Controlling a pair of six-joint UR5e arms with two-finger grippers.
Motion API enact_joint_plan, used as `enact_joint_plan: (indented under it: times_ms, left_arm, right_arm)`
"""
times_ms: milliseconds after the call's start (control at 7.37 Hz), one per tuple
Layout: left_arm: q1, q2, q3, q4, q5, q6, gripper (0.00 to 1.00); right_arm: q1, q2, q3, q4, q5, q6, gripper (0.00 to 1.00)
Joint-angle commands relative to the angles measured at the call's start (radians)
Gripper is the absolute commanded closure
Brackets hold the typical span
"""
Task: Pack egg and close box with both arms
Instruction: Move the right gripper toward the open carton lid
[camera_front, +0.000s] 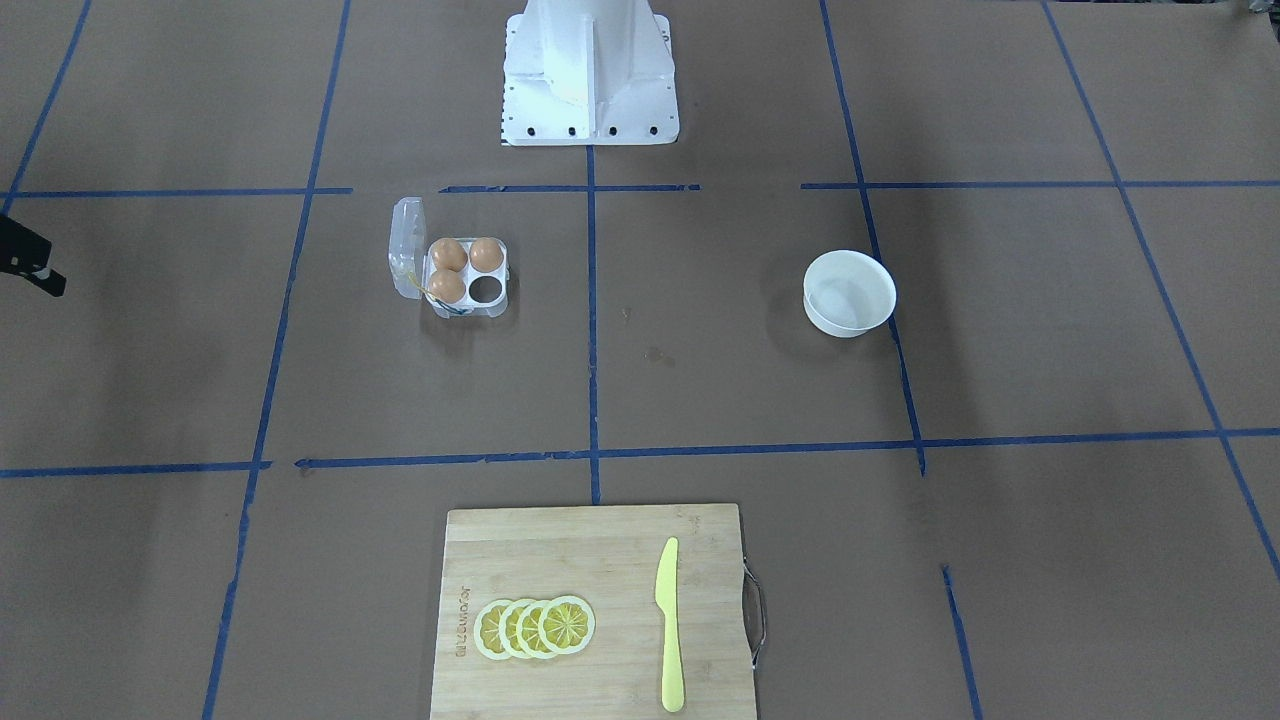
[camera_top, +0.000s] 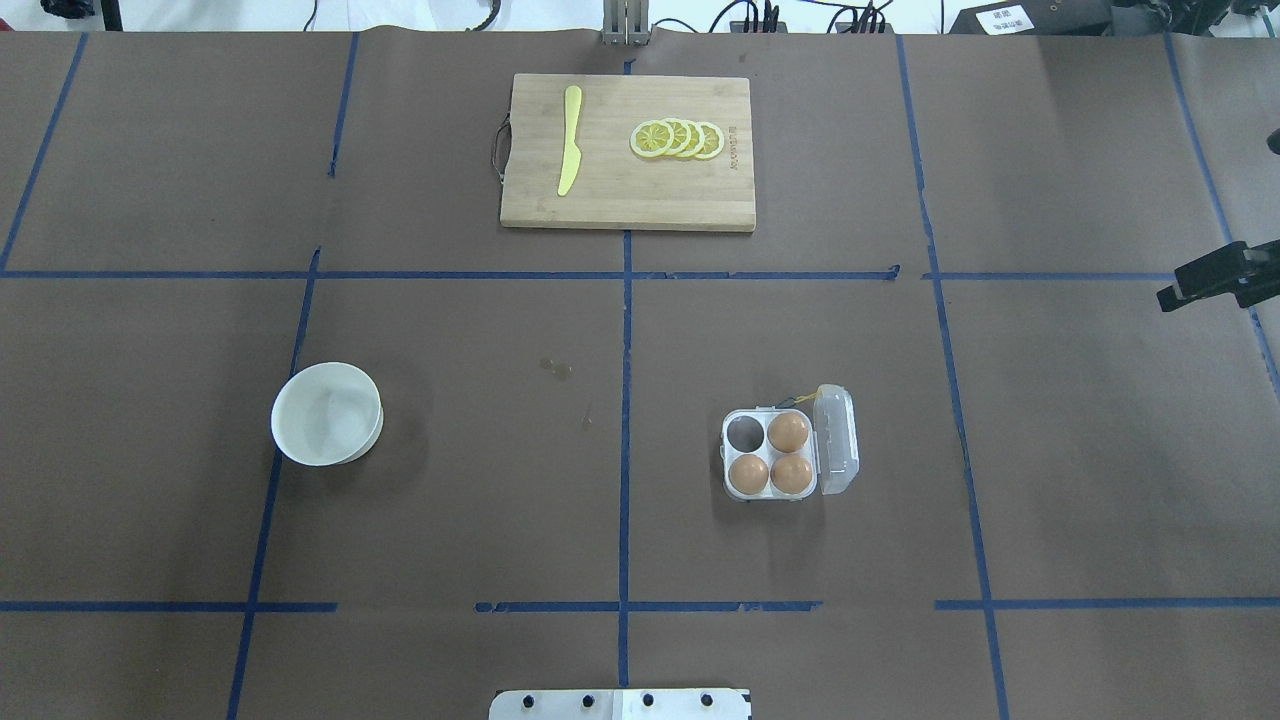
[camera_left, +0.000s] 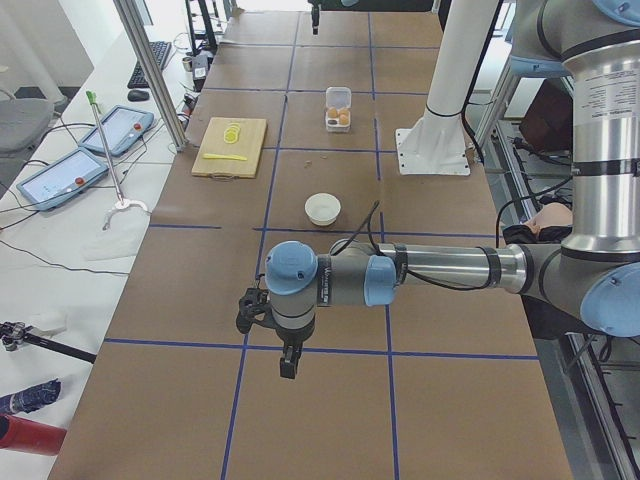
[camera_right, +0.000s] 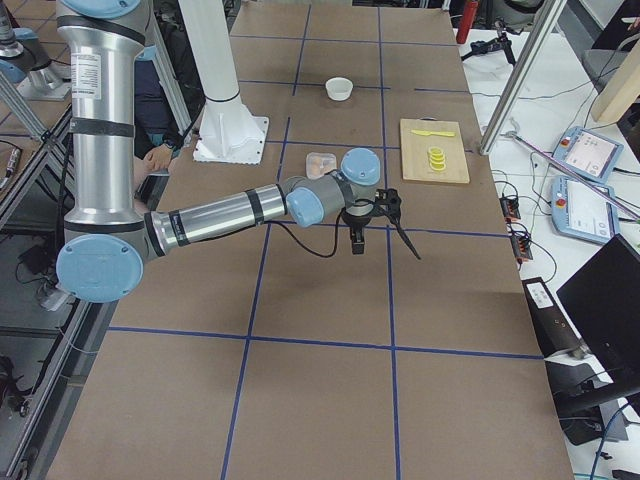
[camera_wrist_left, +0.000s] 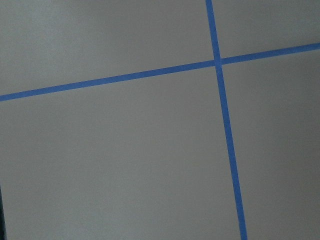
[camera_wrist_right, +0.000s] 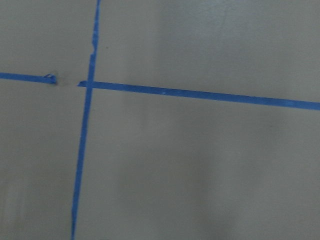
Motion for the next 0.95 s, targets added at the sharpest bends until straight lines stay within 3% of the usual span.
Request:
enact_joint_plan:
  times_ms: [0, 271, 543, 814]
  left_arm:
    - [0.001, -0.027, -0.007, 0.053, 0.000, 0.001, 0.00]
    - [0.002, -0.039, -0.004, 0.053, -0.003, 0.001, 0.00]
    - [0.002, -0.051, -0.001, 0.053, -0.009, 0.001, 0.00]
    - [0.002, -0.053, -0.002, 0.051, -0.009, 0.001, 0.00]
  right_arm:
    - [-0.137, 0.025, 0.022, 0.132, -0.013, 0.242, 0.00]
    - [-0.306, 0.108, 0.035, 0.172, -0.109, 0.513, 0.00]
    - [-0.453, 0.145, 0.048, 0.173, -0.233, 0.625, 0.00]
    - [-0.544, 0.270, 0.042, 0.170, -0.302, 0.753, 0.00]
